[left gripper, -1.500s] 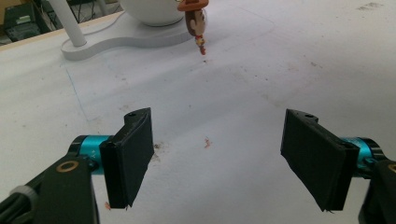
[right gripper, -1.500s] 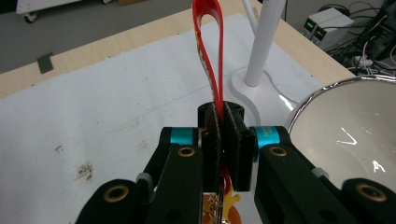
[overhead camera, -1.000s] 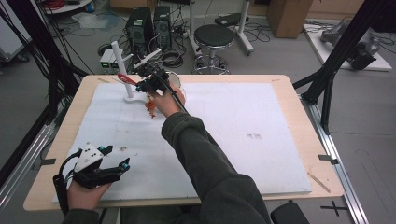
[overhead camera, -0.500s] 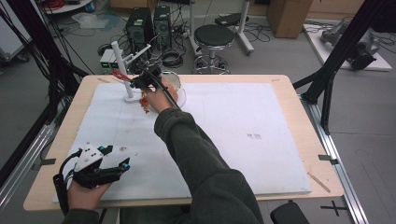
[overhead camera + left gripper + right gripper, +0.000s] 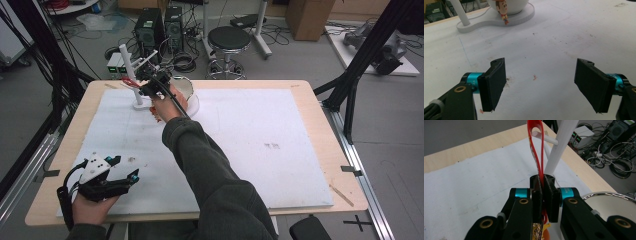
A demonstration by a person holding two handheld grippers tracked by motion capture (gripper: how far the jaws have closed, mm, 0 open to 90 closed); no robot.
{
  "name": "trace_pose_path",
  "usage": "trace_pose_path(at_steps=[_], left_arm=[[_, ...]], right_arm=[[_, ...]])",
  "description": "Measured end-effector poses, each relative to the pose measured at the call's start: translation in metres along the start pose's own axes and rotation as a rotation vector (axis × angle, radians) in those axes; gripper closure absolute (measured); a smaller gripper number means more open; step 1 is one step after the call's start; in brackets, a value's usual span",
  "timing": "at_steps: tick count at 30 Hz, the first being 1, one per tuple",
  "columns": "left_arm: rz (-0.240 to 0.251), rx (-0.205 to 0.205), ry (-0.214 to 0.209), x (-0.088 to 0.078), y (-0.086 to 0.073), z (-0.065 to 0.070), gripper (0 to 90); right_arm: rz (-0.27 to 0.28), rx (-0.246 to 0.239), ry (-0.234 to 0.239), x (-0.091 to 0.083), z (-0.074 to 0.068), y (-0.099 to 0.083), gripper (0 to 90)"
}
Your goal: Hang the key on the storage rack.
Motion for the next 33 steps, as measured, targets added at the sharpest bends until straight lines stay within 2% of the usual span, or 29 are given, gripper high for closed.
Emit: trace_pose_path(at_steps=[18, 24, 25, 27, 28, 33], left_arm=[[0.003, -0.003, 0.000, 0.000, 0.000, 0.000, 25.7], [0.006, -0.006, 0.003, -0.001, 0.000, 0.000, 25.7], [0.006, -0.006, 0.003, -0.001, 0.000, 0.000, 25.7], [0.006, -0.003, 0.001, -0.001, 0.000, -0.001, 25.7], [0.005, -0.003, 0.001, -0.001, 0.000, 0.000, 25.7], [0.005, -0.004, 0.004, -0.001, 0.000, 0.000, 25.8]], right_arm=[[-0.057, 0.000, -0.021, 0.016, -0.001, -0.005, 85.8], [-0.077, 0.019, -0.021, 0.021, 0.000, -0.008, 85.4], [-0.076, 0.024, -0.022, 0.022, 0.001, -0.009, 84.8], [-0.066, 0.043, -0.008, 0.022, 0.003, -0.010, 75.7], [-0.066, 0.048, -0.016, 0.022, 0.003, -0.010, 72.9], [-0.061, 0.069, -0.001, 0.016, 0.007, -0.010, 70.5]])
Point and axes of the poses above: each handheld gripper's, and its own axes: x roughly forward along the jaws, y roughly out of its top, z roughly to its right, the point moved 3 cm from there along x, roughly forward along the jaws, and after that the axes turned 10 degrees about z, right-handed, at the moved point
